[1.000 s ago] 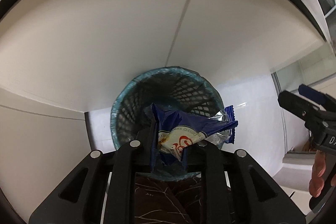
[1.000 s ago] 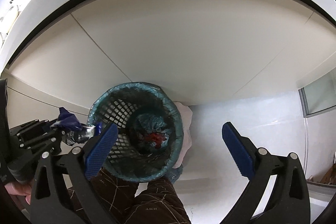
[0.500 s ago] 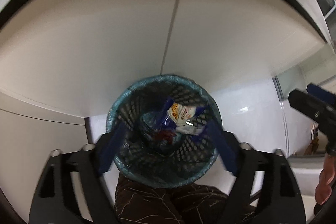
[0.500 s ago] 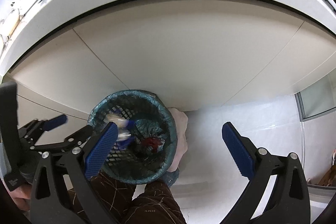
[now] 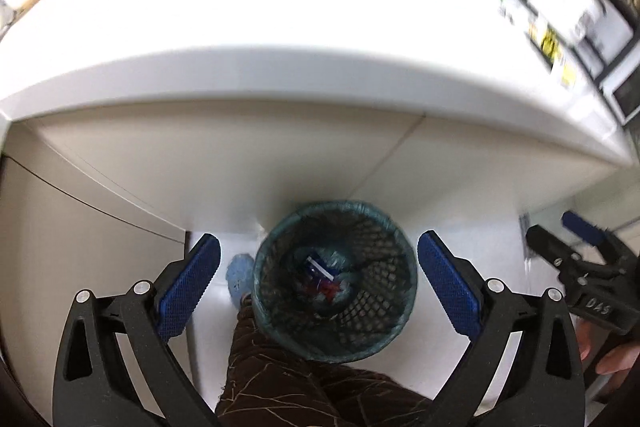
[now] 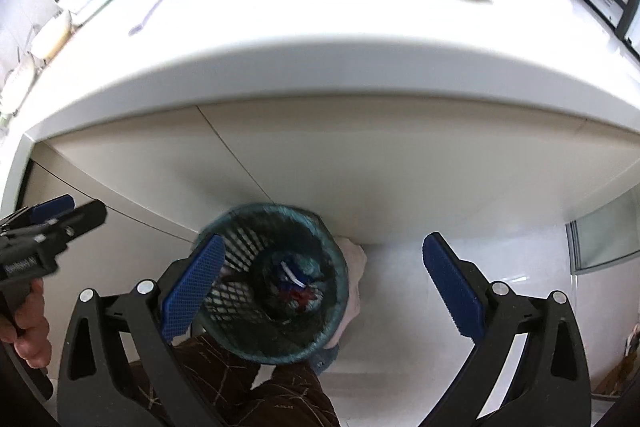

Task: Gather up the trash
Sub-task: 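Raise both tools back over the counter, then grasp the purple wrapper strip with the left tool while the right tool grasps the yellow snack bag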

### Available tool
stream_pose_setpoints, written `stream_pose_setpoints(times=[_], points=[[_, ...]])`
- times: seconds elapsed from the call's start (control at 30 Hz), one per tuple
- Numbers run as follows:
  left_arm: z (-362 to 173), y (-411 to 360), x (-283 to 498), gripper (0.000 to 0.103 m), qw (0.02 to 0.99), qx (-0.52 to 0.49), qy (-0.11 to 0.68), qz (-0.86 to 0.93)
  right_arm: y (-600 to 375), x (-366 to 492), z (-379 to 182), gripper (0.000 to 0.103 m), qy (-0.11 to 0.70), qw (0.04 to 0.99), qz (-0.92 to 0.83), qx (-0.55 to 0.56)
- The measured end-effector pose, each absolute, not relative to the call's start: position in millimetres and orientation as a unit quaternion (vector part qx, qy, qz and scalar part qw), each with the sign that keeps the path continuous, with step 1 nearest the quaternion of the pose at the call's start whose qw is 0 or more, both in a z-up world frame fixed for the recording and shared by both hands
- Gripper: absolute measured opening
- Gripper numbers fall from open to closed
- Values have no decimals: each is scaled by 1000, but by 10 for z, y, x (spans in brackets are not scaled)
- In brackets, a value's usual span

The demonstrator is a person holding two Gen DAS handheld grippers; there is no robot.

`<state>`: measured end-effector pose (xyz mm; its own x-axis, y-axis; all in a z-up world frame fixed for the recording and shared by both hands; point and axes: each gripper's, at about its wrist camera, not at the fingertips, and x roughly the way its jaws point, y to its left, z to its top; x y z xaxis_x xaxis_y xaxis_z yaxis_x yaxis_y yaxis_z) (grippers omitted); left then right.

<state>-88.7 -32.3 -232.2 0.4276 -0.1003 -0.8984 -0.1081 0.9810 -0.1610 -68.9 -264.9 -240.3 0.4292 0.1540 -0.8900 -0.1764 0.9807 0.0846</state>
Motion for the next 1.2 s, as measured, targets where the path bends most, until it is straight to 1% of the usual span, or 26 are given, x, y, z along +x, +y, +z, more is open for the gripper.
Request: stream_pose_setpoints(times=[0.1, 0.2, 0.33, 0.5, 0.7, 0.9, 1.1, 1.2], points=[[-2078, -282, -866, 97, 851, -81, 519, 2, -2647, -633, -2249, 95, 521, 846, 116, 0], [-1859, -180, -848, 96, 858, -84, 506, 6, -2684, -548, -2097, 95, 518, 848, 115, 7], [-1696, -72, -795, 96, 861, -89, 501, 18, -2717, -495, -1864, 95, 505, 856, 107, -6], [-1518, 23, -663, 95, 865, -91, 493, 21, -2823, -408, -1595, 95, 490, 867, 92, 5], [-1284, 122, -274, 95, 865, -88, 493, 25, -2901, -122, -1356, 95, 478, 875, 72, -4], [-1213, 107, 225, 96, 862, -79, 500, 21, -3043, 383, -1231, 95, 494, 868, 55, -4], [-1342, 40, 613, 96, 848, -79, 524, 26, -3101, 843, -1318, 95, 512, 859, 23, -10], [-1437, 11, 751, 95, 839, -75, 538, 30, -3165, 1007, -1342, 95, 518, 855, 14, 8]])
